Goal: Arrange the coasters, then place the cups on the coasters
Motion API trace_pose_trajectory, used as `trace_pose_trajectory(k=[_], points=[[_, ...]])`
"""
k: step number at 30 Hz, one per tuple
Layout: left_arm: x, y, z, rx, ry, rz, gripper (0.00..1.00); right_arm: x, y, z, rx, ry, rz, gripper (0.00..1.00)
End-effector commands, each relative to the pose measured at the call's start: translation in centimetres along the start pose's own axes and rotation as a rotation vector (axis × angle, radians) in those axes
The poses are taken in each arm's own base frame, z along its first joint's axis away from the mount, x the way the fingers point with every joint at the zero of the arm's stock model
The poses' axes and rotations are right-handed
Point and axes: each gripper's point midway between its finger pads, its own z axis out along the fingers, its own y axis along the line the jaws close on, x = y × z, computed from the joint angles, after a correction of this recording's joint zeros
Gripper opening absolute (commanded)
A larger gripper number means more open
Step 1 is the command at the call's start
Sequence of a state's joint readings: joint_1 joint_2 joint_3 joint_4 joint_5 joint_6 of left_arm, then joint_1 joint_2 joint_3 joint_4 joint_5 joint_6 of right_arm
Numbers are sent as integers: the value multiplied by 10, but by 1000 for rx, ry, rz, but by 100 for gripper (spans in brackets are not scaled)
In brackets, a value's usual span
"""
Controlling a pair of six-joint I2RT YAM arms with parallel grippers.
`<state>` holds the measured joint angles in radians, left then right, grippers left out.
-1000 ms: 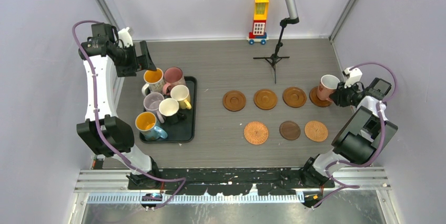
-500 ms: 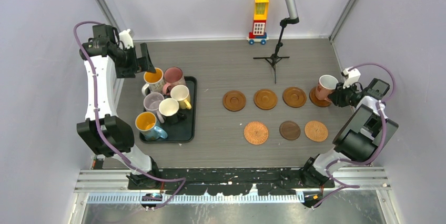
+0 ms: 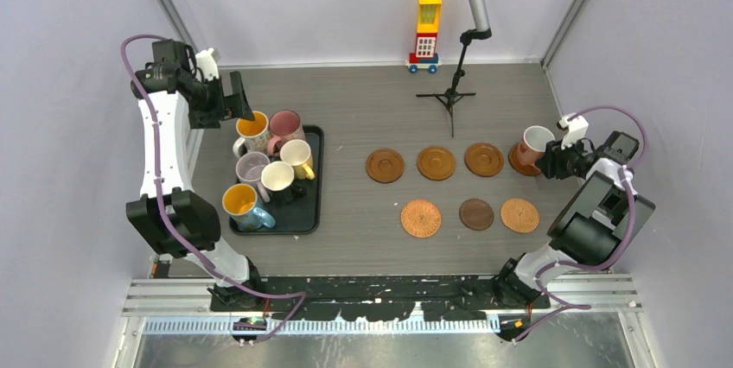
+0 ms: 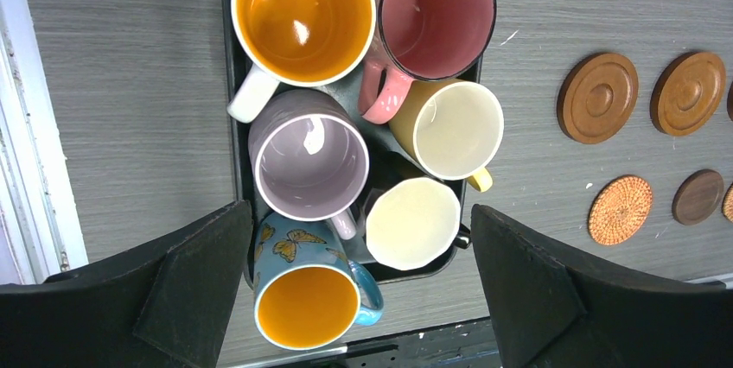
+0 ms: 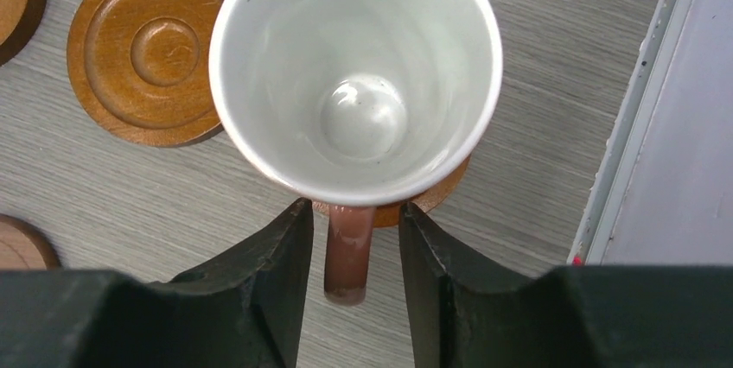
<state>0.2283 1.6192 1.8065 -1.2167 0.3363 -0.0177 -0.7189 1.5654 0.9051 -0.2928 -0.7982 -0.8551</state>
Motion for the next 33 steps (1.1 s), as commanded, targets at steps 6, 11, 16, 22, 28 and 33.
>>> trace_pose_trajectory(k=[6,11,16,22,28,33], points=[[-5,-5,-3,13,-14,27,100,-8,-3,-21,-24,20,-55,55],[-6,-7,-5,11,-33,36,100,-34,-4,-53,-19,76,-50,67],[-9,-6,-9,-5,-59,45,100,-73,3,-80,-24,85,36,79],[-10,-5,-15,-21,-89,55,100,-140,20,-91,15,45,24,80],[-11,2,-23,-63,-147,136,100,-220,71,-71,-50,-105,28,81],[1,6,-24,-89,-134,151,100,-280,118,-40,-141,-199,150,81]])
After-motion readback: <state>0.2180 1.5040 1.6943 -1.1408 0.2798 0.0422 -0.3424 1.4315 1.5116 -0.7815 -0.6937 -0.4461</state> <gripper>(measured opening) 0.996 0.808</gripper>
